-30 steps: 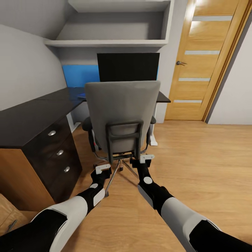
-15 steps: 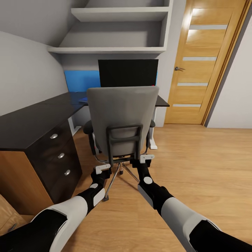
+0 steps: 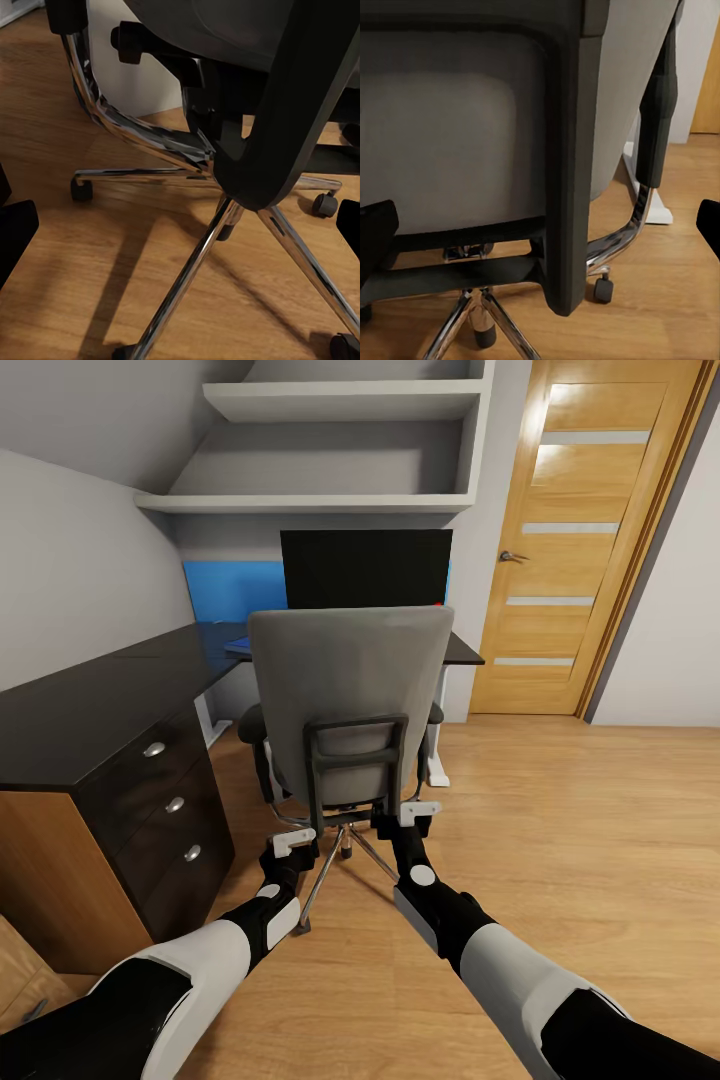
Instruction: In the bedroom, organize the workspace by keeping the computer under the desk, ensuring the monitor is on the desk, placing the keyboard on the desk next to the monitor, placing the mouse on the desk next to the keyboard, moving the folder from the swivel chair onto the desk next to the mouse, stacking the notebook on top of the folder with the pen on top of the notebook, and positioning the swivel chair next to the desk.
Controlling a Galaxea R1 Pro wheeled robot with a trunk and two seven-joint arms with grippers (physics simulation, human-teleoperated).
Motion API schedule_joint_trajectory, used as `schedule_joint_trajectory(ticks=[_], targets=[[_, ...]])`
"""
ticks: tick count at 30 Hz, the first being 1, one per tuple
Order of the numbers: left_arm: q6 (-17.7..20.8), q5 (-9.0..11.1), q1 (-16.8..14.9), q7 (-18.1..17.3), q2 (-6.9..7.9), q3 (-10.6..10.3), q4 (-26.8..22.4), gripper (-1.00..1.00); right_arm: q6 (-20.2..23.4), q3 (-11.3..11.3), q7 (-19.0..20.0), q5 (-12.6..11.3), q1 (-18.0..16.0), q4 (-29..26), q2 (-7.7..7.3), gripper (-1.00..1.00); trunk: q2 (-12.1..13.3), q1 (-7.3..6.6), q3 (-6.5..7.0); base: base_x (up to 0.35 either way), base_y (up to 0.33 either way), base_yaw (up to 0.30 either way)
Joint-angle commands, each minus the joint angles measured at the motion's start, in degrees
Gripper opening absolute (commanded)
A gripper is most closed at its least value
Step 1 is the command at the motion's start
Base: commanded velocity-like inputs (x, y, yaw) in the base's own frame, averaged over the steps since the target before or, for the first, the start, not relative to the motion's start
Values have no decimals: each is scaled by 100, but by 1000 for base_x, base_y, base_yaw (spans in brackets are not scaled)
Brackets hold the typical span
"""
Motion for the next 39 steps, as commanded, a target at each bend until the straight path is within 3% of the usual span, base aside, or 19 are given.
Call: schedule_joint_trajectory(ticks=[1, 13, 39], targets=[[-15, 31, -4, 30, -1, -50, 4, 100, -28, 49, -34, -53, -7, 4, -4, 100, -2, -1, -5, 0, 0, 0], [-16, 31, -5, 30, -1, -50, 4, 100, -38, 49, -15, -49, -7, 115, -3, 100, -2, -1, -5, 20, 0, 0], [-22, 31, -4, 30, -1, -50, 7, 100, -42, 47, -14, -50, -7, 127, -3, 100, -2, -1, -5, 255, 0, 0]])
